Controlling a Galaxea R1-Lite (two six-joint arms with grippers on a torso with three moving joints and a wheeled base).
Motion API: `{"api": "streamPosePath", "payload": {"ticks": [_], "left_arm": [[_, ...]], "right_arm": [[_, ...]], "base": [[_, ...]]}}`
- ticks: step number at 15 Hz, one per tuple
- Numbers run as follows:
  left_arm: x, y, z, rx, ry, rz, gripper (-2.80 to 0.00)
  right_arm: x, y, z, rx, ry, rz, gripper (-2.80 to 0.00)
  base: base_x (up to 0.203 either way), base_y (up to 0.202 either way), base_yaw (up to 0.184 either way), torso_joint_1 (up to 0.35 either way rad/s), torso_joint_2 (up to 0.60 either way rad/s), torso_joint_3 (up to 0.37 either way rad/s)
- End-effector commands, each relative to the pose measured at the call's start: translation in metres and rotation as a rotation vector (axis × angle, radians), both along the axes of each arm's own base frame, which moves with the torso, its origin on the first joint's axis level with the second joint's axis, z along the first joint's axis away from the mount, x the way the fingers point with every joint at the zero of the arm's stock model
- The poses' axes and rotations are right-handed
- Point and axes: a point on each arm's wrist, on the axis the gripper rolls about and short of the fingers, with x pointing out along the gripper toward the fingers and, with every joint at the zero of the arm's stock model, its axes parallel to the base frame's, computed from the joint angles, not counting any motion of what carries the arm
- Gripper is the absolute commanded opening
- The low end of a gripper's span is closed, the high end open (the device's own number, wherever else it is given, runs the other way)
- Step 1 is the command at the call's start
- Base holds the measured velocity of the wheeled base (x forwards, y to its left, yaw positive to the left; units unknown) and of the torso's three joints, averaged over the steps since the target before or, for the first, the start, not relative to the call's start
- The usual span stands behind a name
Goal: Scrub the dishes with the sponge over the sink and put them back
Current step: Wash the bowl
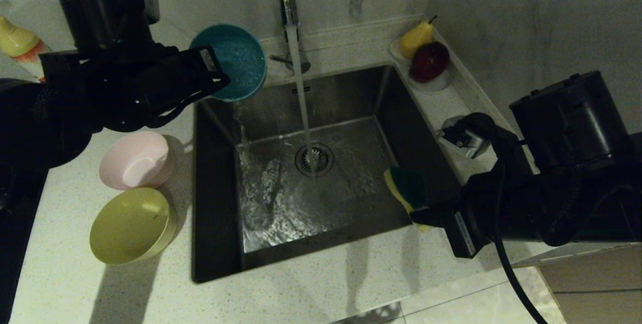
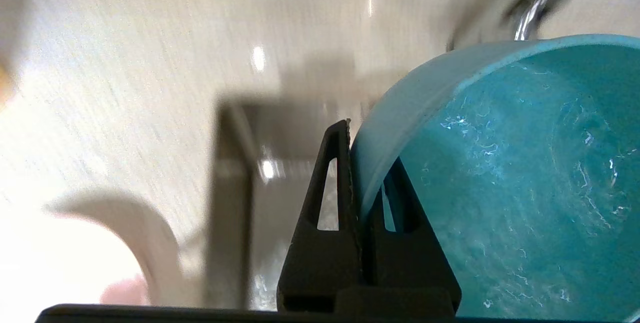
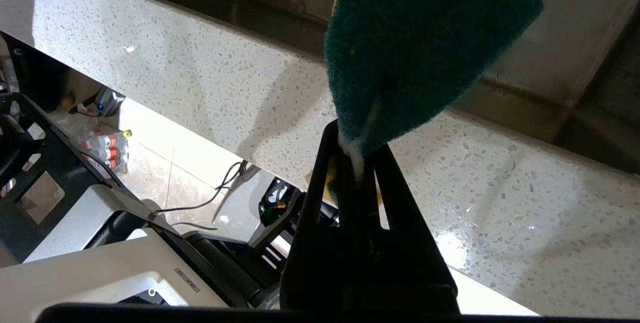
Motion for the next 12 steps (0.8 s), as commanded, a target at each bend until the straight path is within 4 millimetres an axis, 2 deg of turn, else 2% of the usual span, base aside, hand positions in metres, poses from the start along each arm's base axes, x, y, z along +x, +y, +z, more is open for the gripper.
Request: {"api": "streamPosePath", "payload": {"ticks": [1, 5, 12], "left_arm": [[-0.008, 0.007, 0.005, 0.04, -0.122, 0.022, -2.8], [-0.02, 0.013, 0.014, 0.134, -0.339, 0.062, -2.8], [-0.042, 0.019, 0.036, 0.122, -0.587, 0.064, -2.8]], "right_arm": [[-0.001, 0.0, 0.0, 0.0, 0.0, 0.002, -2.8], [0.001, 0.002, -0.002, -0.007, 0.006, 0.003, -2.8], [0.003, 0.004, -0.007, -0.015, 0.017, 0.008, -2.8]], "base": [[0.0, 0.0, 0.0, 0.0, 0.0, 0.0], [0.0, 0.0, 0.0, 0.0, 0.0, 0.0], [0.0, 0.0, 0.0, 0.0, 0.0, 0.0]]}}
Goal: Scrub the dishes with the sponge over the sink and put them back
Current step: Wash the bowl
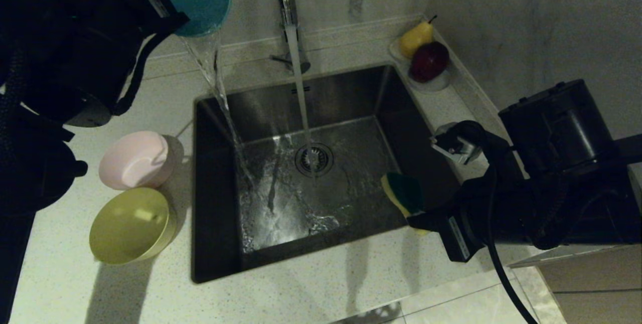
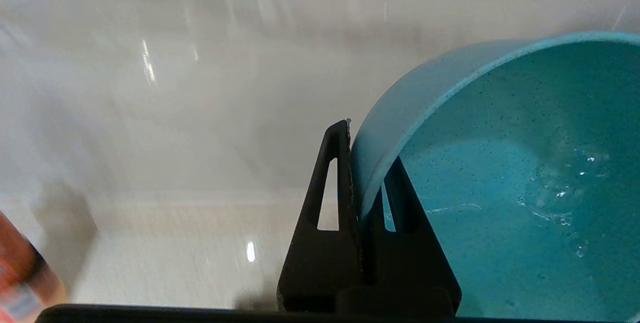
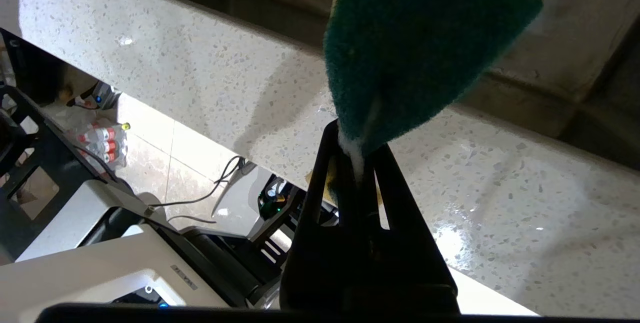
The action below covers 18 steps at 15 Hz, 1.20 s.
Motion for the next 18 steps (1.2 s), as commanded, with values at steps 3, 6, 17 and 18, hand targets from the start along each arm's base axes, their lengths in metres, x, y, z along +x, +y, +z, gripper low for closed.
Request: {"api": "streamPosePath", "payload": {"ticks": [3, 6, 17, 18], "left_arm": [[-0.018, 0.006, 0.001, 0.025, -0.107, 0.021, -2.8], [-0.034, 0.011, 0.009, 0.051, -0.167, -0.003, -2.8], [-0.046, 0.015, 0.009, 0.105, -0.105, -0.03, -2.8], [-0.04, 0.013, -0.001, 0.126, -0.012, -0.049, -2.8]], "right_arm": [[-0.001, 0.001, 0.0, 0.001, 0.001, 0.005, -2.8], [-0.002, 0.001, 0.0, 0.002, 0.004, 0.009, -2.8], [-0.009, 0.0, 0.003, 0.011, 0.0, 0.026, -2.8], [-0.014, -0.002, 0.009, 0.026, -0.011, 0.038, -2.8]], "base": [[0.0, 0.0, 0.0, 0.0, 0.0, 0.0], [0.0, 0.0, 0.0, 0.0, 0.0, 0.0], [0.0, 0.0, 0.0, 0.0, 0.0, 0.0], [0.0, 0.0, 0.0, 0.0, 0.0, 0.0]]}}
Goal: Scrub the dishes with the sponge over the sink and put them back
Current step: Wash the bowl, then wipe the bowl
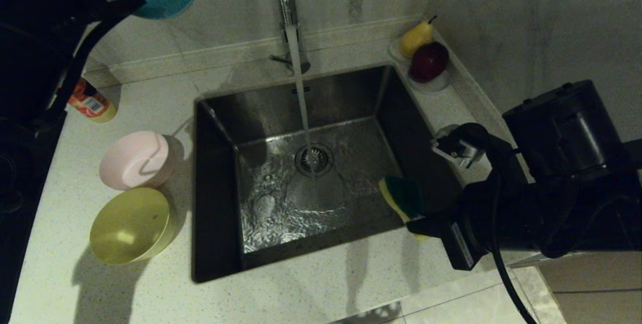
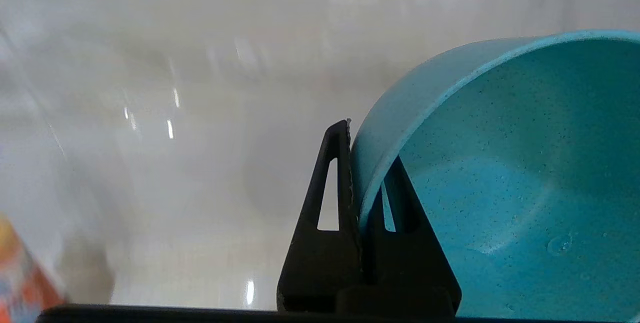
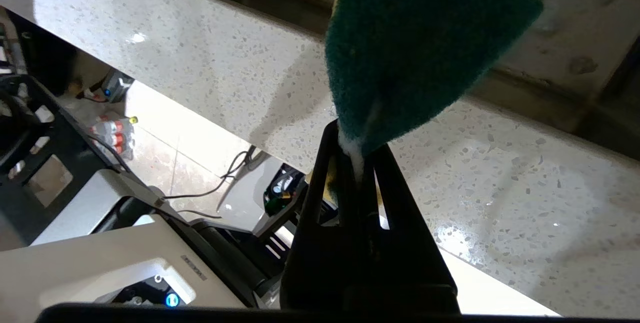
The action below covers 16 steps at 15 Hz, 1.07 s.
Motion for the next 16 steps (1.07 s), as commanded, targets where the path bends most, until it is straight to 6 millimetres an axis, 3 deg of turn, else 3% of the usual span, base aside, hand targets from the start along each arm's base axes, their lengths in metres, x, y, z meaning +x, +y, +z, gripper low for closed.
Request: {"api": "streamPosePath", "payload": {"ticks": [1, 4, 9, 11, 14, 16], "left_arm": [[0.007, -0.002, -0.015, 0.017, 0.146, -0.027, -2.8], [0.008, -0.003, -0.045, 0.07, 0.449, -0.062, -2.8], [-0.012, 0.001, -0.087, 0.018, 0.863, -0.232, -2.8], [-0.011, -0.004, -0.101, 0.035, 0.907, -0.249, -2.8], [-0.019, -0.022, -0.106, 0.08, 0.917, -0.311, -2.8], [-0.011, -0.034, -0.109, 0.074, 0.883, -0.292, -2.8]], "right_arm": [[-0.012, -0.002, 0.01, 0.031, -0.021, 0.032, -2.8], [-0.03, -0.005, 0.023, 0.069, -0.013, 0.111, -2.8], [-0.047, -0.012, 0.046, 0.161, 0.138, 0.199, -2.8], [-0.05, -0.013, 0.054, 0.194, 0.23, 0.262, -2.8], [-0.046, -0.008, 0.074, 0.311, 0.344, 0.298, -2.8], [-0.034, 0.004, 0.082, 0.328, 0.413, 0.319, -2.8]], "base": [[0.0, 0.0, 0.0, 0.0, 0.0, 0.0], [0.0, 0.0, 0.0, 0.0, 0.0, 0.0], [0.0, 0.0, 0.0, 0.0, 0.0, 0.0], [0.0, 0.0, 0.0, 0.0, 0.0, 0.0], [0.0, 0.0, 0.0, 0.0, 0.0, 0.0], [0.0, 0.0, 0.0, 0.0, 0.0, 0.0]]}}
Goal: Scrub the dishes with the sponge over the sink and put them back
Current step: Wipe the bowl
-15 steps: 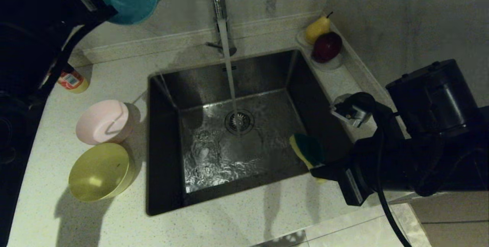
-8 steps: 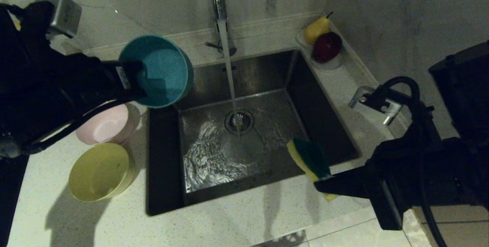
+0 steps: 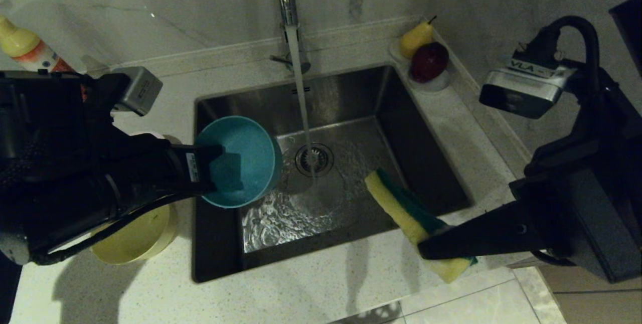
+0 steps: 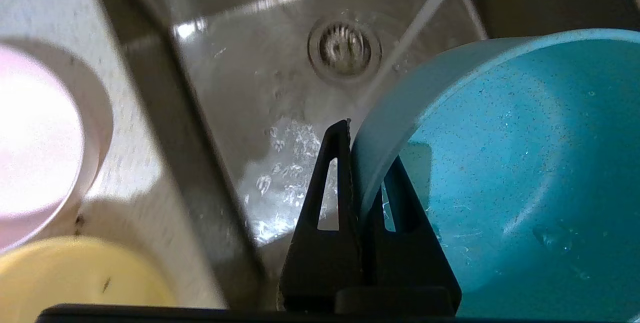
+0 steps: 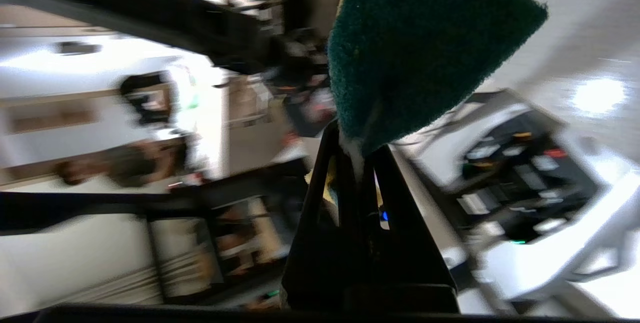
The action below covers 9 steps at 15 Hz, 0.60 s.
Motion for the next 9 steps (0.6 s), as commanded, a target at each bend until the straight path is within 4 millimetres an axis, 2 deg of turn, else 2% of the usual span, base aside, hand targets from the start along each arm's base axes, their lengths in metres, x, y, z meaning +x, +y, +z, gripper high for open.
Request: {"api": "streamPosePath", "payload": {"ticks": [1, 3, 6, 9], "left_arm": [[0.011, -0.016, -0.008, 0.002, -0.024, 0.013, -2.8], [0.018, -0.032, -0.016, -0.01, -0.079, 0.043, -2.8], [0.019, -0.045, -0.024, -0.008, -0.097, 0.02, -2.8], [0.016, -0.059, -0.032, -0.001, -0.097, 0.003, -2.8]], "right_arm": [[0.018, 0.018, 0.003, -0.008, 0.062, 0.021, -2.8], [0.028, 0.028, 0.008, -0.011, 0.116, 0.022, -2.8], [0.044, 0.044, 0.006, -0.015, 0.18, 0.022, -2.8], [0.05, 0.05, 0.01, -0.007, 0.179, 0.021, -2.8]], "base": [[0.0, 0.0, 0.0, 0.0, 0.0, 0.0], [0.0, 0.0, 0.0, 0.0, 0.0, 0.0], [0.0, 0.0, 0.0, 0.0, 0.0, 0.0], [0.0, 0.0, 0.0, 0.0, 0.0, 0.0]]}}
